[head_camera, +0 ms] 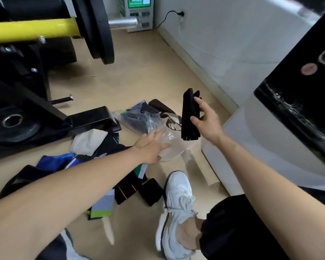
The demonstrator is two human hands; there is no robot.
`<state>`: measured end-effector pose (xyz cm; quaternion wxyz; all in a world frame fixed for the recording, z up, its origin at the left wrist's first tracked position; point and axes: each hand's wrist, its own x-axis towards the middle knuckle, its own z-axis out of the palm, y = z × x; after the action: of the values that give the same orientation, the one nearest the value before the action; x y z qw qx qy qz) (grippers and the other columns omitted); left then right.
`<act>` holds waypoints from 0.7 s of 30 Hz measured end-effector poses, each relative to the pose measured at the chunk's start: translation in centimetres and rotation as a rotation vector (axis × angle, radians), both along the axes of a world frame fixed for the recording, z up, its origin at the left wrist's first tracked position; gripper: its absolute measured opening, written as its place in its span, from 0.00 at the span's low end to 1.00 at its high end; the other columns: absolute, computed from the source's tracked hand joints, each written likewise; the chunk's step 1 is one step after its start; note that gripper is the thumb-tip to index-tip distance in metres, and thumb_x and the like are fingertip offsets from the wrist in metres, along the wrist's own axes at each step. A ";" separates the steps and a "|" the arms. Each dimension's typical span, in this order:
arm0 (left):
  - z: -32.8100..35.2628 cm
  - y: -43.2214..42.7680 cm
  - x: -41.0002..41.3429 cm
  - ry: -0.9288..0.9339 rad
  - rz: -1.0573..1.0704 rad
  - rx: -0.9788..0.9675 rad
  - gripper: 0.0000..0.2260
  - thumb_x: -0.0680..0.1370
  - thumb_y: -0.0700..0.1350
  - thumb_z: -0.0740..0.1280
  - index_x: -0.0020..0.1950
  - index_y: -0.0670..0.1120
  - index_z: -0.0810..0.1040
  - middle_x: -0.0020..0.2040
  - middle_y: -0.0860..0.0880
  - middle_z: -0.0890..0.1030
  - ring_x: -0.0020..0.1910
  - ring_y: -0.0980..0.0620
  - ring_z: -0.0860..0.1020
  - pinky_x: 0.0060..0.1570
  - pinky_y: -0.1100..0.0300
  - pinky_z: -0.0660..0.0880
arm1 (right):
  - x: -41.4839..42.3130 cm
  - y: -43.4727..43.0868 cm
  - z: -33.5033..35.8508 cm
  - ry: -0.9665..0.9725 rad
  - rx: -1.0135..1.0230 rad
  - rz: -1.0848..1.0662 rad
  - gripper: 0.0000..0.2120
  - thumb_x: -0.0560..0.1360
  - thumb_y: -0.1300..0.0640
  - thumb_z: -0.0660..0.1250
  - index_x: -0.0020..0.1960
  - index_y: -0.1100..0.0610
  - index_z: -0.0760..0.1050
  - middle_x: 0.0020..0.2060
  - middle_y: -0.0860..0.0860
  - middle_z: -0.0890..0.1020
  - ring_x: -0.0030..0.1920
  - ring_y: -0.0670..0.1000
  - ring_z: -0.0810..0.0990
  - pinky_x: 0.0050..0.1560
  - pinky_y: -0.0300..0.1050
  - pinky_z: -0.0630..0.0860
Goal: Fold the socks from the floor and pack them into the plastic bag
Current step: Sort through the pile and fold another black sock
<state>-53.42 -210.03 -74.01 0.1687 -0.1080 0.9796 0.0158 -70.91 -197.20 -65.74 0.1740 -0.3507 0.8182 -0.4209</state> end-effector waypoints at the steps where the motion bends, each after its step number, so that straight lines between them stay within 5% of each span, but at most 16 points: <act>1: -0.2 0.1 -0.2 -0.015 0.009 -0.025 0.28 0.79 0.54 0.65 0.78 0.61 0.61 0.81 0.44 0.51 0.73 0.39 0.59 0.65 0.45 0.68 | -0.3 0.4 -0.1 -0.001 0.003 -0.005 0.32 0.75 0.67 0.67 0.76 0.52 0.65 0.68 0.53 0.75 0.69 0.50 0.72 0.71 0.48 0.69; 5: 0.0 -0.6 -0.6 0.104 0.099 0.103 0.22 0.80 0.49 0.65 0.74 0.49 0.69 0.66 0.46 0.72 0.63 0.43 0.73 0.58 0.47 0.74 | -1.1 1.6 -0.9 -0.035 -0.006 -0.023 0.31 0.74 0.67 0.67 0.75 0.54 0.67 0.67 0.52 0.76 0.67 0.49 0.73 0.71 0.50 0.69; 10: 1.3 -2.3 -0.4 0.426 0.346 0.404 0.22 0.80 0.39 0.63 0.74 0.52 0.70 0.65 0.50 0.72 0.57 0.43 0.79 0.59 0.46 0.75 | -1.9 2.3 -1.0 -0.066 -0.029 -0.029 0.30 0.74 0.66 0.68 0.73 0.47 0.69 0.56 0.50 0.78 0.51 0.52 0.81 0.57 0.52 0.80; 15: 2.8 -4.2 -0.8 0.723 0.496 0.560 0.25 0.77 0.27 0.58 0.67 0.48 0.78 0.62 0.52 0.74 0.55 0.47 0.77 0.59 0.50 0.75 | -1.7 2.2 0.5 -0.073 -0.080 0.010 0.28 0.76 0.67 0.66 0.71 0.46 0.69 0.58 0.51 0.78 0.40 0.44 0.81 0.43 0.40 0.80; 18: 4.3 -4.9 -0.9 0.835 0.579 0.544 0.21 0.78 0.28 0.58 0.61 0.45 0.83 0.61 0.48 0.80 0.57 0.51 0.76 0.57 0.64 0.69 | -1.1 2.1 1.6 -0.067 -0.091 0.075 0.26 0.76 0.67 0.65 0.68 0.43 0.70 0.59 0.52 0.78 0.39 0.45 0.80 0.39 0.38 0.78; 21: 5.8 -5.3 -0.7 0.863 0.616 0.546 0.20 0.80 0.32 0.60 0.67 0.49 0.80 0.62 0.48 0.80 0.58 0.48 0.77 0.59 0.58 0.72 | -0.2 2.0 2.9 -0.054 -0.065 0.143 0.25 0.77 0.67 0.64 0.65 0.41 0.71 0.58 0.50 0.77 0.38 0.44 0.79 0.37 0.37 0.77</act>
<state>-54.10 -215.32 -68.24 -0.2352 -0.3238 0.8437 0.3576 -71.07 -195.21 -62.86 0.2143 -0.4021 0.7719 -0.4434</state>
